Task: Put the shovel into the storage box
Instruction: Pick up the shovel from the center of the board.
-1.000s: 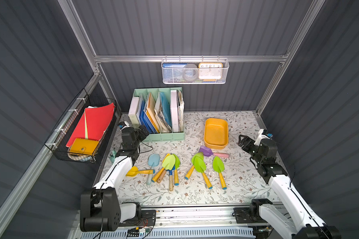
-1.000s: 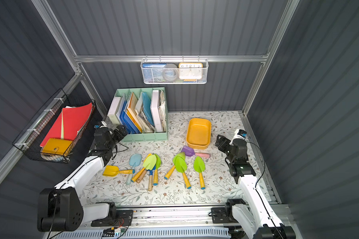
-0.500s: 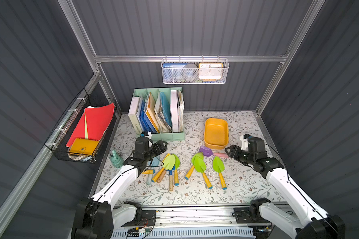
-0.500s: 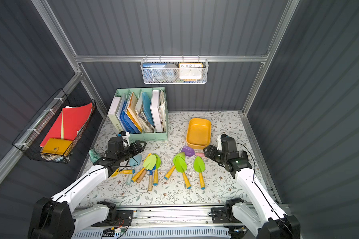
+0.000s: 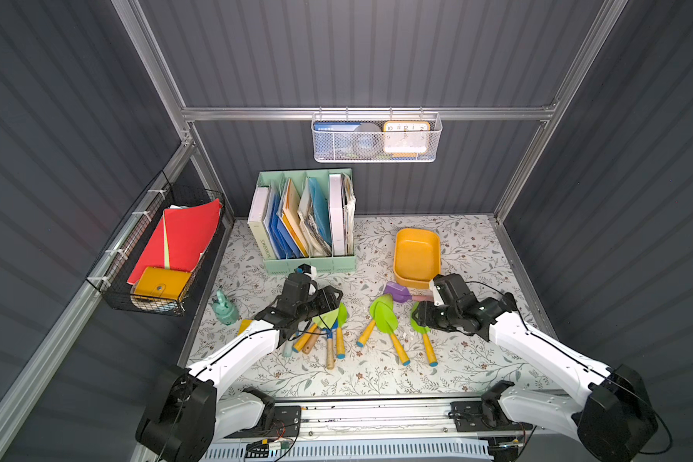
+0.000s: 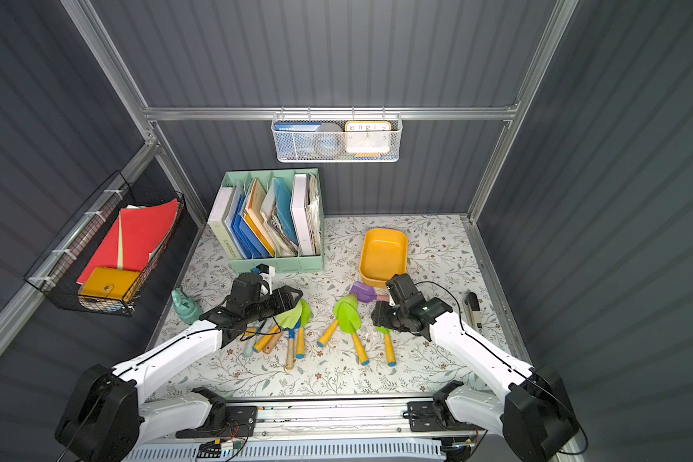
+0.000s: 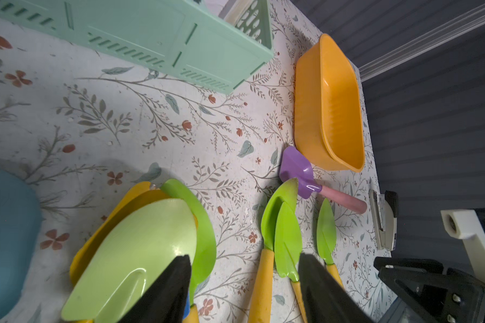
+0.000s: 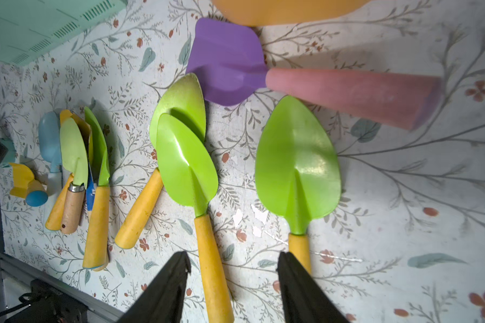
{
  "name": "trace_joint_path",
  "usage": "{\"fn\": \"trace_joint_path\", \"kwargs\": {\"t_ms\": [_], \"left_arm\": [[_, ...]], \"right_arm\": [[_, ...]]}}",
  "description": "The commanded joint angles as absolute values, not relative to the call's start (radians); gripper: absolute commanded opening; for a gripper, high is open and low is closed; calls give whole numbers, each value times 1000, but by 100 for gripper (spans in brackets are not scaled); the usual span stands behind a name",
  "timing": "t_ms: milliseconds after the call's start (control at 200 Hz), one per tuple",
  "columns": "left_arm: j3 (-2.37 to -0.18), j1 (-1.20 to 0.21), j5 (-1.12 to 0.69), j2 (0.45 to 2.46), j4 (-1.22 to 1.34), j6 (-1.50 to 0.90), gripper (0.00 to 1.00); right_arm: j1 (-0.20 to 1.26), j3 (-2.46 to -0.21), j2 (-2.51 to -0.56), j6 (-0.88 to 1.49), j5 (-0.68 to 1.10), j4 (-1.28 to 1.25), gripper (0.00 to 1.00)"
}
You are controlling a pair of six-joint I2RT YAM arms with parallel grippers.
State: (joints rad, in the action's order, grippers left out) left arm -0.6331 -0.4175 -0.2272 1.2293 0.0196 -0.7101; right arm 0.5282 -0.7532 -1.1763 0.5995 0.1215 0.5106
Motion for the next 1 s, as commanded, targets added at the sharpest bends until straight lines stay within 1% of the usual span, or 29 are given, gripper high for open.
{"fn": "trace_joint_path", "kwargs": {"t_ms": [0, 305, 445, 595, 710, 885, 996], "left_arm": [[-658, -444, -199, 1264, 36, -720, 66], [-655, -460, -193, 1292, 56, -727, 67], [-650, -463, -193, 1296, 58, -731, 67], [-635, -465, -188, 1292, 66, -739, 67], [-623, -465, -189, 1289, 72, -748, 67], [-612, -466, -187, 1276, 78, -757, 67], [-606, -468, -187, 1272, 81, -761, 67]], "right_arm": [[589, -785, -1240, 625, 91, 541, 56], [782, -851, -1436, 666, 33, 553, 56], [851, -912, -1519, 676, -32, 616, 54], [898, -954, -1590, 685, -84, 656, 48], [926, -982, -1634, 694, -126, 689, 46], [943, -992, -1671, 699, -145, 678, 44], [946, -996, -1687, 705, -149, 667, 40]]}}
